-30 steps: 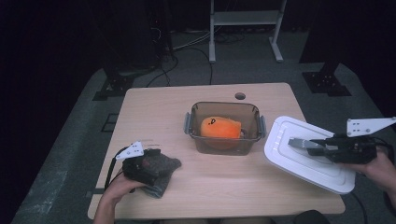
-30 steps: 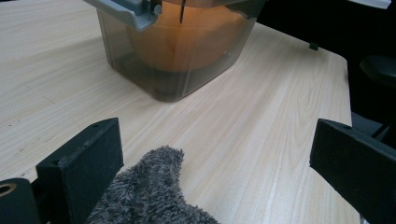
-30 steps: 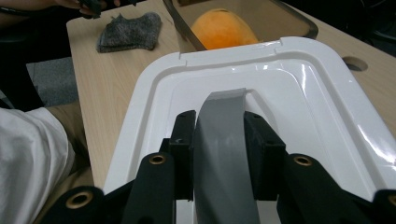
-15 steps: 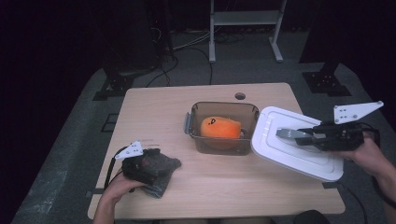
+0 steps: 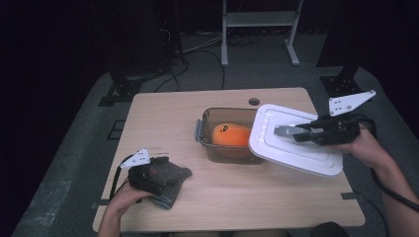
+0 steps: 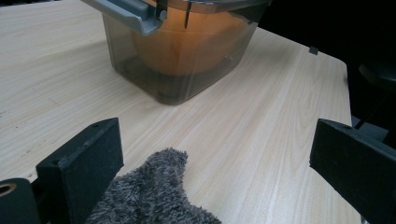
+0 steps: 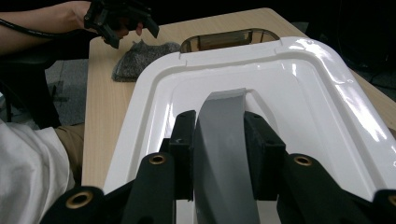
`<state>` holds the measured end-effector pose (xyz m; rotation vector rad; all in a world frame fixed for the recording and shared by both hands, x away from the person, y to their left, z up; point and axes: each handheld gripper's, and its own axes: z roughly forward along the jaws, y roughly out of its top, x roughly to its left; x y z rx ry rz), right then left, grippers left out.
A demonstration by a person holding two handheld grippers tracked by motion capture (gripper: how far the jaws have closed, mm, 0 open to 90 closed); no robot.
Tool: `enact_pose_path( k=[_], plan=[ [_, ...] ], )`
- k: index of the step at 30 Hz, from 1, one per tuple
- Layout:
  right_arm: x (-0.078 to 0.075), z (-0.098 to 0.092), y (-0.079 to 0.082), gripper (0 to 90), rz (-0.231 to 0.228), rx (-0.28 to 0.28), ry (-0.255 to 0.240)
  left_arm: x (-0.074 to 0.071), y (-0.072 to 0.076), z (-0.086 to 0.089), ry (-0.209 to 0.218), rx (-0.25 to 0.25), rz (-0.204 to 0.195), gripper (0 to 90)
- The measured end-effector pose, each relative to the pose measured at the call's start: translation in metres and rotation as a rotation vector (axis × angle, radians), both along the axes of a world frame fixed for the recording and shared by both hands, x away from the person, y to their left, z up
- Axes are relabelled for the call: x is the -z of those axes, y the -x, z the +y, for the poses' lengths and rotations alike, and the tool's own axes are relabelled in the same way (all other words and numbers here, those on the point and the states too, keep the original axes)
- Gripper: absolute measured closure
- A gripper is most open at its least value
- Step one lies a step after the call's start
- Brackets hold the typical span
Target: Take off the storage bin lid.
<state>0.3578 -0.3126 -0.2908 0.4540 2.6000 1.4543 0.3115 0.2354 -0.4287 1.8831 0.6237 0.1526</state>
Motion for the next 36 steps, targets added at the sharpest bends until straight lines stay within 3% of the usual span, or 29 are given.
enact_pose_path(
  k=[22,36],
  plan=[
    [-0.001,0.069,-0.045,66.3,0.008,-0.123,0.017,0.000,-0.003,0.005,0.019,0.002,-0.004,1.8],
    [-0.003,0.097,-0.061,66.2,0.008,-0.166,0.014,0.000,-0.003,0.006,0.021,0.001,-0.003,1.9]
  ],
)
